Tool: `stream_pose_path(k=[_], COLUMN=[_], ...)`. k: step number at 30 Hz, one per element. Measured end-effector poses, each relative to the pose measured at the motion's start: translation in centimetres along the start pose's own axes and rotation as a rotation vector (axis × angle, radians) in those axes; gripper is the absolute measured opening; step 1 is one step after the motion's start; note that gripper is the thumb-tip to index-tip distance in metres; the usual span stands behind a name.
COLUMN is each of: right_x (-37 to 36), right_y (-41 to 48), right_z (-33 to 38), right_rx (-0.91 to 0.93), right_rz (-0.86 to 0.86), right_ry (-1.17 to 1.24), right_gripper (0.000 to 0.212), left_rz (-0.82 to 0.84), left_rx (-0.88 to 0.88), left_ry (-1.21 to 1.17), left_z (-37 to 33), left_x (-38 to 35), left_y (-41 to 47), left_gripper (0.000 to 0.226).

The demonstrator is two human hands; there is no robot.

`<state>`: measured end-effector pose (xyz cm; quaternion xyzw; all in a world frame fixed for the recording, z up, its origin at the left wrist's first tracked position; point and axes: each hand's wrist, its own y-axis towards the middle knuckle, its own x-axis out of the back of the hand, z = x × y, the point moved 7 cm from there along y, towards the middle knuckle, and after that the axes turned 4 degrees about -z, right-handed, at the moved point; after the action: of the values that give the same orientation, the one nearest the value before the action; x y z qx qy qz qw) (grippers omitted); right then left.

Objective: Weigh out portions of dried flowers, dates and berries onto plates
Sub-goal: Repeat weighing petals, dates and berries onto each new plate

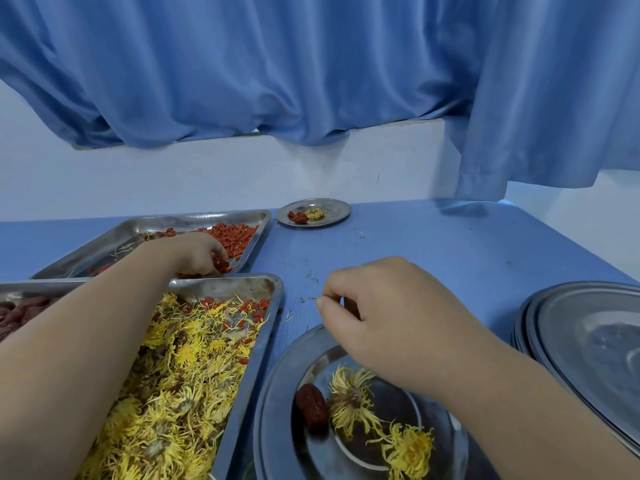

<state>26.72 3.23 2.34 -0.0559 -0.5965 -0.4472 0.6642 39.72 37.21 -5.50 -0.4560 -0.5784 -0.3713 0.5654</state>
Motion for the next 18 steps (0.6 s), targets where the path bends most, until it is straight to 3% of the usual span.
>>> stream_pose_path(k=[4, 10, 18], right_x=[-0.1, 0.0, 0.5], right_y=[0.0, 0.0, 0.0], right_z=[0.0, 0.0, -0.1], right_rx=[0.000, 0.004, -0.001], right_rz=[0.002, -0.010, -0.039], right_ry=[-0.002, 0.007, 0.030], right_gripper=[0.032, 0.032, 0.030], left_rz=[0.013, -0.004, -0.171], left_rx=[-0.028, -0.065, -0.069], left_ry=[0.060, 0.099, -0.170], left_z=[-0.4, -0.8, 0.5], left_x=[-0.1, 0.5, 3.7], left_y=[-0.1, -0.6, -2.4], left_gripper=[0.041, 0.026, 0.008])
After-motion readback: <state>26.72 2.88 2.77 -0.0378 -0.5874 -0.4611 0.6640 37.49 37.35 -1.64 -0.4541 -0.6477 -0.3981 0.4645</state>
